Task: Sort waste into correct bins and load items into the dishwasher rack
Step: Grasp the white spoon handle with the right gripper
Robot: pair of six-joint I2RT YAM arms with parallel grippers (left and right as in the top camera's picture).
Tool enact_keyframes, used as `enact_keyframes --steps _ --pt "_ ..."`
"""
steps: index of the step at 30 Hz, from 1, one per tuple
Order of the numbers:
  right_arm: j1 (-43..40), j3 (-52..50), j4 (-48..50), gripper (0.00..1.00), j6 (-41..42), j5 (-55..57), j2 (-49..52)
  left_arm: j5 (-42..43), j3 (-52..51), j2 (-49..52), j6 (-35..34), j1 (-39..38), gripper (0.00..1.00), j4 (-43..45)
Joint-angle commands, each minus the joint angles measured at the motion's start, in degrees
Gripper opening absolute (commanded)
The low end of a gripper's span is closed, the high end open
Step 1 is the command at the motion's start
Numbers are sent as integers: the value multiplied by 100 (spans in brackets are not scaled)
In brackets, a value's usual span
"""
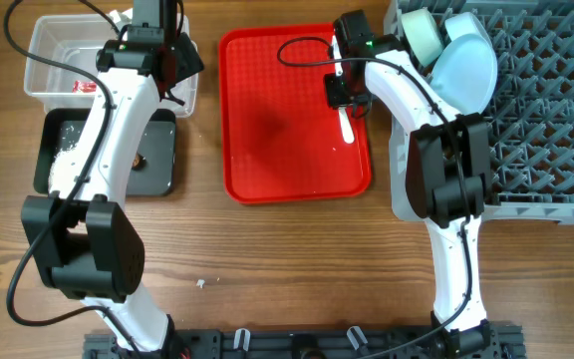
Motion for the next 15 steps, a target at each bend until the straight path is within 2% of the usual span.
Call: enact_keyframes --steps 1,5,15 --pt "44 -28 -2 17 -13 28 267 -116 37 -129 -98 4 100 15" --pt "46 -50 -13 4 11 26 267 -116 37 -129 -98 4 100 15" --pt "46 -48 -26 4 50 -168 262 -116 37 -129 -98 4 100 15"
